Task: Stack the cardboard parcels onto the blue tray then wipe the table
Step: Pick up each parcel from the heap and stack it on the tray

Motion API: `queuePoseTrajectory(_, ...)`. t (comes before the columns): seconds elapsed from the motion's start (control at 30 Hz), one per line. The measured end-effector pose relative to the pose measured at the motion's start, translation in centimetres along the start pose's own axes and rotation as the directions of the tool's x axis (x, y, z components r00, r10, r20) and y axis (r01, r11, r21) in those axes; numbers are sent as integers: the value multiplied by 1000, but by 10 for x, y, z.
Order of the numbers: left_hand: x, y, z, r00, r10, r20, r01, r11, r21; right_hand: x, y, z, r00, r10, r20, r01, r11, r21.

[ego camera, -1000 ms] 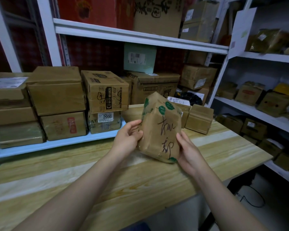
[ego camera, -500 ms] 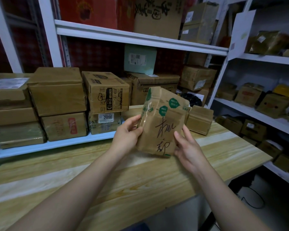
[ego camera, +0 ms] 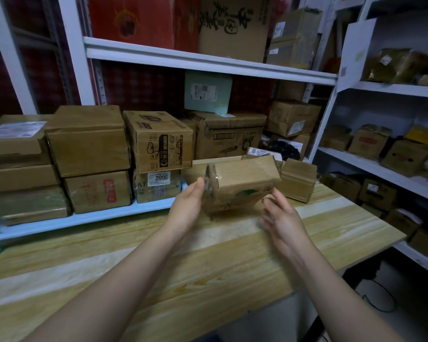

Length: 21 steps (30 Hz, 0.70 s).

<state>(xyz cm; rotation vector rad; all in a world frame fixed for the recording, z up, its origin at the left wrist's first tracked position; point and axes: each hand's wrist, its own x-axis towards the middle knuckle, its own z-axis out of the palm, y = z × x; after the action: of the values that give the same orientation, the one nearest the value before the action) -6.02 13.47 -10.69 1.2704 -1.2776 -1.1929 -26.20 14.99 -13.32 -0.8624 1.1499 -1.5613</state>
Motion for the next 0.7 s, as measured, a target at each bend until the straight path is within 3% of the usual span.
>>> queuePoseTrajectory(0.3,-4,0,6,996,-65,61,69,995,-67,4,3,-4,995,97,-1,-92,950,298)
queuePoseTrajectory(0.7,3,-14,12,995,-60,78,65,996,-58,-5,1,-7,994,79,76,-98,949,299)
